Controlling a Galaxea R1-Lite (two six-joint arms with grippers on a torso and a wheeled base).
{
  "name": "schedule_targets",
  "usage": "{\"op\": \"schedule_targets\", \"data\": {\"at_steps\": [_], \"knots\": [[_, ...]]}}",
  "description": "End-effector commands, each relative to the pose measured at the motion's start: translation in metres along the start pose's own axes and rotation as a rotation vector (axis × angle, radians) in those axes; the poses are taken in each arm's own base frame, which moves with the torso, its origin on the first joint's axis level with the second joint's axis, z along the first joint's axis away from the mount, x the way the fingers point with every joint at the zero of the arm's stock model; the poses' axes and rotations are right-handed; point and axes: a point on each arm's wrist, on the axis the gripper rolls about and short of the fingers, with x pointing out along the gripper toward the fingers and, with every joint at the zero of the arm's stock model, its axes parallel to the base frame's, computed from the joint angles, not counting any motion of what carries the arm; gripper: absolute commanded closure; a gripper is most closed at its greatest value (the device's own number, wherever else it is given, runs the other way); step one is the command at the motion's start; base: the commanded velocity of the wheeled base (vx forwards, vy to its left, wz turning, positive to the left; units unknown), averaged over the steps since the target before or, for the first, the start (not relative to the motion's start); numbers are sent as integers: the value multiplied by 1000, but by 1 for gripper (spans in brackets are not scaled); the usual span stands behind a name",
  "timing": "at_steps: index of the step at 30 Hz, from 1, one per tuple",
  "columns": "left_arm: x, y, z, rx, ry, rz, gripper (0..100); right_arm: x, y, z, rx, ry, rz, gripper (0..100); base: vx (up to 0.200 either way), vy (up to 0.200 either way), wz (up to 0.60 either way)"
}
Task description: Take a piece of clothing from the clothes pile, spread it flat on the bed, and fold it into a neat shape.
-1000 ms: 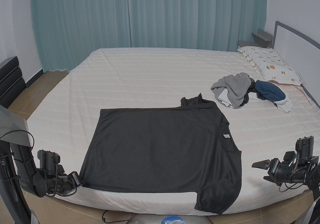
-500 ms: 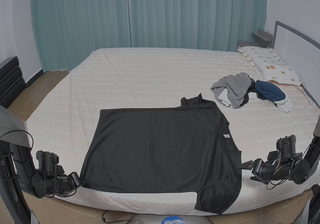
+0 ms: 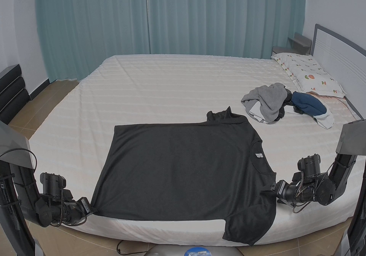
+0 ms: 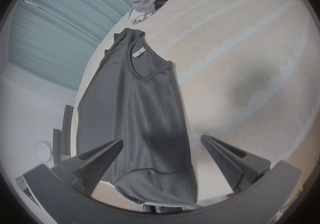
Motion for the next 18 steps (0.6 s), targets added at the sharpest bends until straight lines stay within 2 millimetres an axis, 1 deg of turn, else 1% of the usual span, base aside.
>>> {"op": "schedule_targets", "data": {"at_steps": [1,6,18], "knots": [[0,0,0,-1,0,0,100,10,-2,3,5,3,-5,100,0,0,0],[0,0,0,0,-2,-1,100,11,3,19,61,-60,18,100,0,0,0],[0,0,0,1,-1,-1,100,13,21,38,32,-139,68,100,0,0,0]]}}
